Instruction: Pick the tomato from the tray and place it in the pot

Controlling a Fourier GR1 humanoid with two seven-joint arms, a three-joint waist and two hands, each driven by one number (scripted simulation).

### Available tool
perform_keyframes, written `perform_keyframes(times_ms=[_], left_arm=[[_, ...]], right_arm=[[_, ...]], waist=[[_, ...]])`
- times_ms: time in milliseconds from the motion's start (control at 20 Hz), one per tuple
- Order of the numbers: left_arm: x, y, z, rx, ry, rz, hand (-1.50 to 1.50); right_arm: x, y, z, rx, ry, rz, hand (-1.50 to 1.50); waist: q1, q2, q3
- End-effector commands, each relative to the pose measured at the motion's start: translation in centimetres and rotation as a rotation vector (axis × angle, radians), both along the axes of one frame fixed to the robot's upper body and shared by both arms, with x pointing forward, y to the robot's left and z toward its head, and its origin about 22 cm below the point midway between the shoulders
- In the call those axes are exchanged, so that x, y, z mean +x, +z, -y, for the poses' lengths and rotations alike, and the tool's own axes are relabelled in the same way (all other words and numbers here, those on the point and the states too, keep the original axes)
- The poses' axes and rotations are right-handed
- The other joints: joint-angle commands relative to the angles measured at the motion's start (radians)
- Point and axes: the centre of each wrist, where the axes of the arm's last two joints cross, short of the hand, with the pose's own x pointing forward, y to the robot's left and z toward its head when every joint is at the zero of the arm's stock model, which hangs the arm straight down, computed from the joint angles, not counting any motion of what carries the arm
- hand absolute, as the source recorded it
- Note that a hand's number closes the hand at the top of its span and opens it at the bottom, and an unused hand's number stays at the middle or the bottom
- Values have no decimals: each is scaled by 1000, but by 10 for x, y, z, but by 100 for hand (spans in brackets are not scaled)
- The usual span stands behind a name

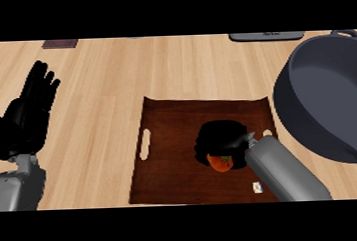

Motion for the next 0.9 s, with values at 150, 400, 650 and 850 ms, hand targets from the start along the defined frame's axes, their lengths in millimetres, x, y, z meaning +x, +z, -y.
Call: perform_keyframes(times_ms=[150,400,650,850], left_arm=[[-2,-11,-20,0,-4,6,0],[-10,-10,-20,16,75,-18,0],[-3,-3,-11,7,45,2,0],[-8,-19,2,7,-3,-48,0]], right_arm=[[-2,-10,-20,-4,-200,-47,150],[-5,-42,28,6,-937,-271,150],[8,-10,24,70,-1336,-227,150],[16,46,1,277,-1511,-122,150]], waist=[[-4,5,2],[-91,-4,-2],[-34,-8,2],[-11,-15,2]])
